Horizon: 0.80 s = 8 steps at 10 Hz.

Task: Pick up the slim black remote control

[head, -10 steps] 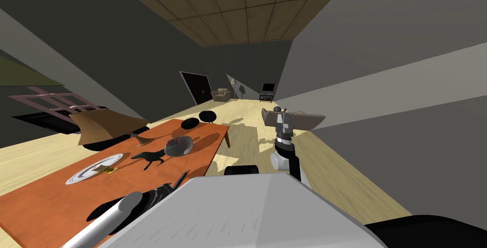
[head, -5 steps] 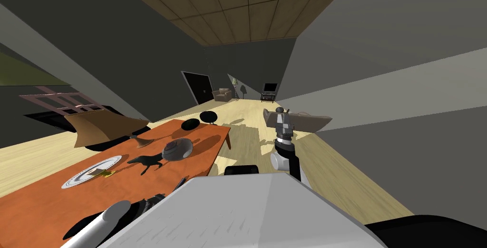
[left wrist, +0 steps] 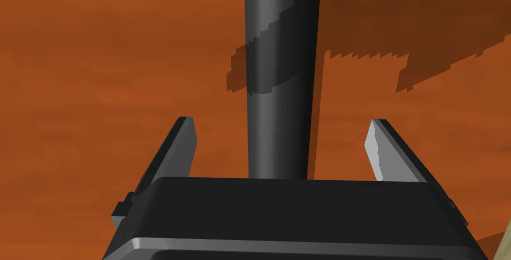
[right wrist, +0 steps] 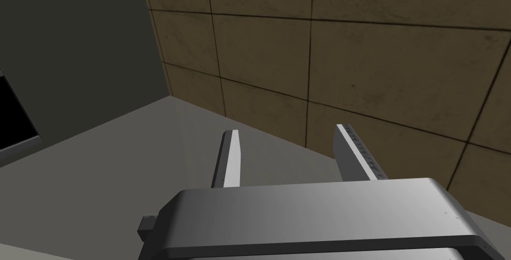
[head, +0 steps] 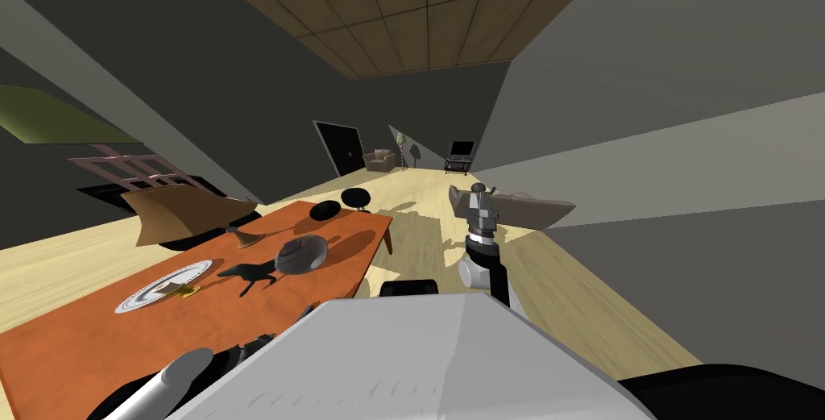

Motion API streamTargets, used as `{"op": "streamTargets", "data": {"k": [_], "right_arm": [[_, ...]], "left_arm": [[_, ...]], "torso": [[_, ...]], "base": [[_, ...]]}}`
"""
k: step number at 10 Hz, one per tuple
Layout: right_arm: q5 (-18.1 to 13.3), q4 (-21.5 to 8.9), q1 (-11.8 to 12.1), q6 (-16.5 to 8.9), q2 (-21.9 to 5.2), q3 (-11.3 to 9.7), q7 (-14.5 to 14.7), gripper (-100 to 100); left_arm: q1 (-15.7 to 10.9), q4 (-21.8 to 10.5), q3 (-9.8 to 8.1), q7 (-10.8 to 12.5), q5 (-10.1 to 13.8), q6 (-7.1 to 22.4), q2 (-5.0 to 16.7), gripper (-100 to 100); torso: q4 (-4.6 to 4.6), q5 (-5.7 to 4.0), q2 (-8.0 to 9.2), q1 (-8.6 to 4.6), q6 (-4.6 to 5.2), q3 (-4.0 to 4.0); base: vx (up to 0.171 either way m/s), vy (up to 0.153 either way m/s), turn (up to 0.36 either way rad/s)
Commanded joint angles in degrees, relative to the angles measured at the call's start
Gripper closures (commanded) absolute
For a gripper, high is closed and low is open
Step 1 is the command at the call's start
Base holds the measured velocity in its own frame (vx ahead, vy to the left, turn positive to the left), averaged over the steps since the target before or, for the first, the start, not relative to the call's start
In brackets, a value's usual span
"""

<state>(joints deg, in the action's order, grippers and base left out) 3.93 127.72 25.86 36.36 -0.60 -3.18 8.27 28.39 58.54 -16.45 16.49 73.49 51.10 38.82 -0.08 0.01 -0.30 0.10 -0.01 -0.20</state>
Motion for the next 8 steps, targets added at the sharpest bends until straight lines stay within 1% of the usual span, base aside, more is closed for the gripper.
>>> {"op": "streamTargets", "data": {"k": [1, 2, 3, 4, 5, 6, 7, 8], "right_arm": [[0.00, 0.00, 0.00, 0.00, 0.00, 0.00, 0.00, 0], [0.00, 0.00, -0.01, 0.00, 0.00, 0.00, 0.00, 0], [0.00, 0.00, 0.00, 0.00, 0.00, 0.00, 0.00, 0], [0.00, 0.00, -0.01, 0.00, 0.00, 0.00, 0.00, 0], [0.00, 0.00, 0.00, 0.00, 0.00, 0.00, 0.00, 0], [0.00, 0.00, -0.01, 0.00, 0.00, 0.00, 0.00, 0], [0.00, 0.00, 0.00, 0.00, 0.00, 0.00, 0.00, 0], [0.00, 0.00, -0.01, 0.00, 0.00, 0.00, 0.00, 0]], "left_arm": [[-0.28, -1.12, -0.47, -2.35, 0.18, 0.15, -0.26, -100], [-0.31, -2.61, -1.52, -4.31, 0.52, 0.48, -0.75, -100], [-0.31, -2.61, -1.52, -5.51, 0.52, 0.48, -0.75, -100], [-0.33, -4.10, -2.56, -7.34, 0.85, 0.80, -1.24, -100], [-0.33, -4.10, -2.56, -8.53, 0.85, 0.80, -1.24, -100], [-0.36, -5.59, -3.61, -10.10, 1.19, 1.13, -1.74, -100], [-0.36, -5.59, -3.61, -11.82, 1.19, 1.13, -1.74, -100], [-0.39, -7.08, -4.65, -13.81, 1.52, 1.45, -2.23, -100]], "torso": [[0.00, 0.00, 0.00, 0.00, 0.00, 0.00], [0.00, 0.00, 0.01, 0.00, 0.04, 0.00], [0.00, 0.00, 0.00, -0.01, 0.01, 0.00], [0.00, 0.00, 0.04, -0.01, 0.03, 0.01], [-0.01, 0.00, -0.04, 0.01, 0.00, -0.02], [0.00, 0.00, 0.01, 0.01, 0.04, -0.01], [0.00, 0.01, 0.01, 0.03, 0.01, 0.00], [0.01, 0.00, 0.06, -0.02, 0.04, 0.03]], "base": [[0.091, 0.002, 0.057], [0.094, 0.000, 0.099], [0.081, -0.001, 0.063], [0.111, 0.006, 0.140], [0.090, 0.003, 0.059], [0.089, 0.007, 0.094], [0.075, -0.009, 0.059], [0.091, -0.005, 0.109]]}}
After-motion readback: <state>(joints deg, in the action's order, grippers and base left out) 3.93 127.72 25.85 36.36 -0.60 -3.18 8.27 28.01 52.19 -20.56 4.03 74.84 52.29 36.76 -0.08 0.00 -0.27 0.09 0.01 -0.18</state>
